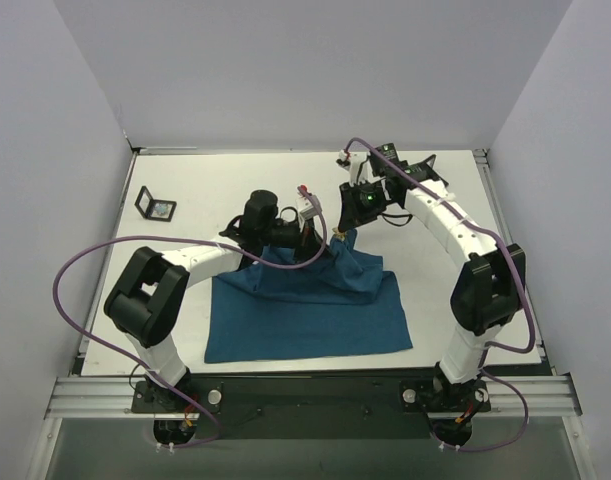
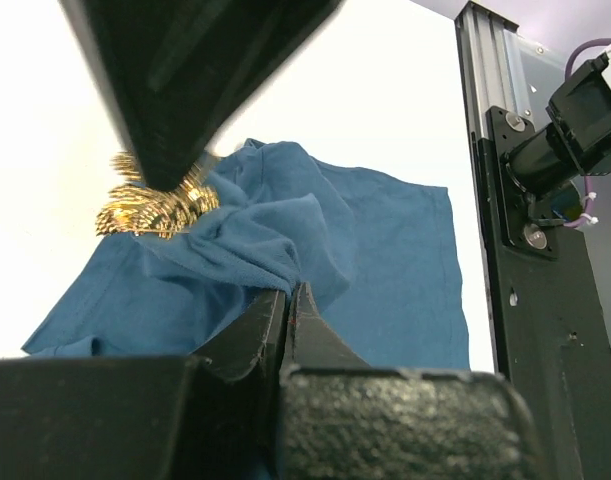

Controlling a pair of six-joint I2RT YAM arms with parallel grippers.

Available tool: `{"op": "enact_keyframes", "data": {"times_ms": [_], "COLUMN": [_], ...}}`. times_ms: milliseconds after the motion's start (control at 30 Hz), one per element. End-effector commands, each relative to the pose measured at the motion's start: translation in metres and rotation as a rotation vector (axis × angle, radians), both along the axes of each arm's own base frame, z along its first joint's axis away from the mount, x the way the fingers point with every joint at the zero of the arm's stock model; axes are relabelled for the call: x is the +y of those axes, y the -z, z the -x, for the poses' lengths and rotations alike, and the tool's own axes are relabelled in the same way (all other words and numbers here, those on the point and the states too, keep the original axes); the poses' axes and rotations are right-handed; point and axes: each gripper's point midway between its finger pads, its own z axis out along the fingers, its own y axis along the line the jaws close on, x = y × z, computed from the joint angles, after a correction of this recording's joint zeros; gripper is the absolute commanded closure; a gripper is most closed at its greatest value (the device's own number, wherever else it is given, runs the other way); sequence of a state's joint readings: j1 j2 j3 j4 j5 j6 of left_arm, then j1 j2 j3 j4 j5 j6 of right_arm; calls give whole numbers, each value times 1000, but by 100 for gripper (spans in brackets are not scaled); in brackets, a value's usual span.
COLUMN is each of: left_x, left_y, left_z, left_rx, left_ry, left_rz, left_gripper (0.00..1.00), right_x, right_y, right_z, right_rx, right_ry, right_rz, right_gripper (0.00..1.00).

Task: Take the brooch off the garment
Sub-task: Remove the brooch from the flattened clothing.

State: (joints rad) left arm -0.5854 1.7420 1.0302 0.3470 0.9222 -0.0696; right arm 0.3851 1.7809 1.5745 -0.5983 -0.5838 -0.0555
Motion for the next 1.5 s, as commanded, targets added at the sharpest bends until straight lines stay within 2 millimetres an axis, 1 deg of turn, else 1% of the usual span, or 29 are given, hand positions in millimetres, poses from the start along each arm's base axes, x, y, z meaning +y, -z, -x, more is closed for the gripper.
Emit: {"op": "enact_keyframes", "data": {"times_ms": [0,100,167,233,300,467,500,533,600,633,700,733,767,800,833,867,900,1000,1067,1100,1133,1167,1200,1233,1267,1333,1367,1400,1467], "left_x": [-4,6,13,20,21,20,18,17,14,15,15,17,21,24,27,30,35,41,42,41,40,40,39,37,35,31,26,24,17], "left_y": [-26,-26,-24,-24,-23,-24,-26,-27,-39,-42,-53,-59,-65,-71,-77,-89,-94,-106,-105,-108,-107,-104,-101,-104,-96,-98,-94,-93,-92], "left_z": [11,-11,-26,-34,-37,-35,-29,-23,-16,-7,-6,-3,-6,-7,-5,-5,-10,-18,-23,-26,-28,-31,-34,-39,-42,-47,-48,-47,-45], "left_rx": [-16,-36,-36,-26,-29,-24,-16,2,-7,24,0,27,7,10,59,16,19,28,36,32,26,46,56,54,78,81,94,96,109], "left_ry": [58,-47,-115,-144,-159,-145,-106,-81,-35,2,16,33,28,31,28,48,33,16,0,-8,-12,-23,-29,-32,-37,-42,-35,-28,-13], "left_rz": [47,31,27,32,29,26,40,53,99,119,161,177,204,224,244,285,301,322,310,309,304,294,290,292,280,281,277,278,290], "left_gripper": [100,100,100,100,100,100,100,98,85,74,66,61,59,58,57,55,54,52,52,52,52,52,52,51,51,52,51,52,51], "right_x": [-7,-14,-20,-25,-24,-23,-21,-20,-17,-15,-11,-10,-7,-9,-9,-9,-10,-9,-7,-6,-5,-5,-3,-4,-4,-3,-2,-2,0], "right_y": [-35,-43,-44,-39,-36,-28,-26,-25,-23,-24,-31,-35,-41,-44,-47,-48,-51,-63,-65,-70,-67,-68,-77,-77,-77,-82,-84,-86,-91], "right_z": [-43,-38,-34,-31,-25,-15,-16,-16,-16,-16,-16,-16,-12,-15,-14,-14,-13,-10,-5,-5,0,-1,-5,-6,-7,-10,-9,-12,-11], "right_rx": [-153,-143,-131,-108,-78,22,28,31,59,76,91,111,129,115,137,142,142,145,167,154,175,164,127,124,121,116,124,109,146], "right_ry": [85,76,76,81,67,62,67,62,72,80,62,73,54,54,67,68,55,32,14,3,5,8,5,14,20,24,19,11,17], "right_rz": [-43,-59,-62,-70,-101,-199,-210,-219,-252,-273,-344,-380,-432,-465,-495,-518,-559,-628,-657,-679,-693,-702,-724,-731,-735,-756,-766,-777,-810], "right_gripper": [100,100,100,100,100,100,100,100,100,100,100,100,100,100,100,100,100,100,100,100,100,100,100,100,100,100,100,100,100]}}
